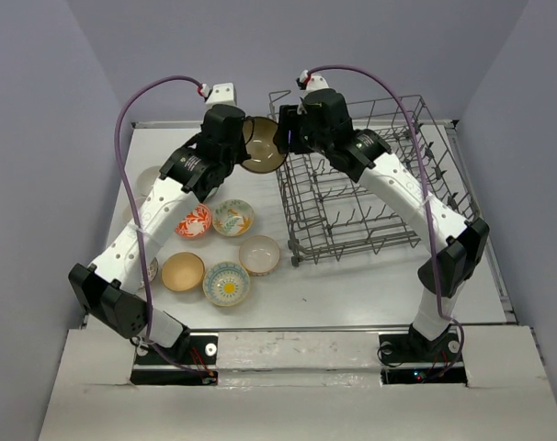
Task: Load the bowls into the dish rack
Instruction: Pass from the left arm to the right
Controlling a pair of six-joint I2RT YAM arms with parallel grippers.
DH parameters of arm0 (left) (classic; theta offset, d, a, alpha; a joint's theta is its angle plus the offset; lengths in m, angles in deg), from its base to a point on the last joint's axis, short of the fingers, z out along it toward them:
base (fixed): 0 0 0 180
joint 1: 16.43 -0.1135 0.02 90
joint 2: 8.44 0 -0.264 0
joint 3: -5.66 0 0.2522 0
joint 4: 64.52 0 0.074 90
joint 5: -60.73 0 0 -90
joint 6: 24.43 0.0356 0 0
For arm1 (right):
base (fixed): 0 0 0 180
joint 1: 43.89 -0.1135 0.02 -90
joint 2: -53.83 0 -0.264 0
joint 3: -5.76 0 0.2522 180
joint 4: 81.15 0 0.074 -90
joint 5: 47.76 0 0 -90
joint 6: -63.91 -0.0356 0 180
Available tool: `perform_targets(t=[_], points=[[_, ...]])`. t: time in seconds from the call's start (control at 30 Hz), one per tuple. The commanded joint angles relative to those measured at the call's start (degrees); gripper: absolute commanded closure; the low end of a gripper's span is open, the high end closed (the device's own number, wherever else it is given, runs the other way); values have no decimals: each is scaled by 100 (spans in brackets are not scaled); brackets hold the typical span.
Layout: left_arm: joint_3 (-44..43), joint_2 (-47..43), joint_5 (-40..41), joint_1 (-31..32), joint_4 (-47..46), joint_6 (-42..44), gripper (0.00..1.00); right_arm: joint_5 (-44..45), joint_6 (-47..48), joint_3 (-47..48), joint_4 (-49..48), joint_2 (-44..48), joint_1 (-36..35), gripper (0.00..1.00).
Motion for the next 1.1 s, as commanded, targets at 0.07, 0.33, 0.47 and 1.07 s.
perform_targets(t=[0.07,0.33,0.47,1.07], points=[[-709,-60,139,163,-712,-128,100,-255,-44,-106,-180,-67,-70,42],[-859,63,210,260,-659,-102,100,-264,-97,-264,-320,-14,-70,61],[-859,116,271,286,-624,-110,100,-255,-106,-273,-347,21,-70,63],[-1026,239,218,427,-694,-102,57,17,-53,-440,-496,460,-70,99]])
